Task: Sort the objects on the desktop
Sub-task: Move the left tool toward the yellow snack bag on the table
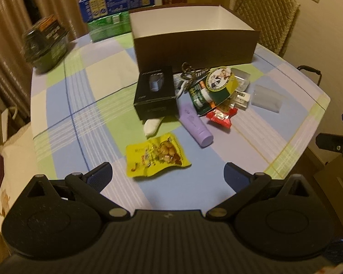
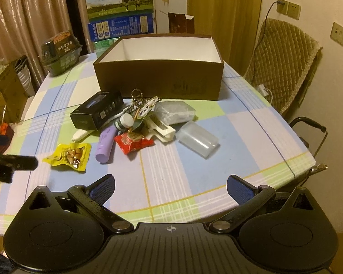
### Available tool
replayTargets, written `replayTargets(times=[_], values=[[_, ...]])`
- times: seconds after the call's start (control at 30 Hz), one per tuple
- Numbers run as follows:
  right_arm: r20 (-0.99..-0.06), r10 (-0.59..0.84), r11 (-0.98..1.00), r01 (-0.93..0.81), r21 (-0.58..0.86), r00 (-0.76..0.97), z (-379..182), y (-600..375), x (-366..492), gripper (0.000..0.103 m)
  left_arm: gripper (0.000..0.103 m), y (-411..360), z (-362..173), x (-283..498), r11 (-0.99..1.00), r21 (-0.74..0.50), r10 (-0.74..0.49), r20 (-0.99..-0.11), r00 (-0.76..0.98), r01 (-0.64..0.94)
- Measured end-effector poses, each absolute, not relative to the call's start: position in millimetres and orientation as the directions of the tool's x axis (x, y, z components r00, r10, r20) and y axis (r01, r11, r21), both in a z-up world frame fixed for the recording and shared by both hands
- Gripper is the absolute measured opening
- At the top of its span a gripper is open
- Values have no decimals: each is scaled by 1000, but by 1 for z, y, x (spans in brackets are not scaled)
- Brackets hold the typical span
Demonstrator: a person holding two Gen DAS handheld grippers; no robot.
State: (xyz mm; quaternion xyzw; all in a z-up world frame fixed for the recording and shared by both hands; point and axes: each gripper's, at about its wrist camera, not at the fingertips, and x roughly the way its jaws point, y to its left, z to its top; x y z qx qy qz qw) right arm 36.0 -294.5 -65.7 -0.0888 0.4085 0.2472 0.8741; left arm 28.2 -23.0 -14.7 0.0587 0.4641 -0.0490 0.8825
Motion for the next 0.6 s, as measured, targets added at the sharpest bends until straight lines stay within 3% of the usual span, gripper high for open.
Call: replayTargets(times=[0.6], values=[[-751,374,876,-472,94,544,-72,-309,59,101,102,-14,-23,43,991,41,-46,-789,613,127]])
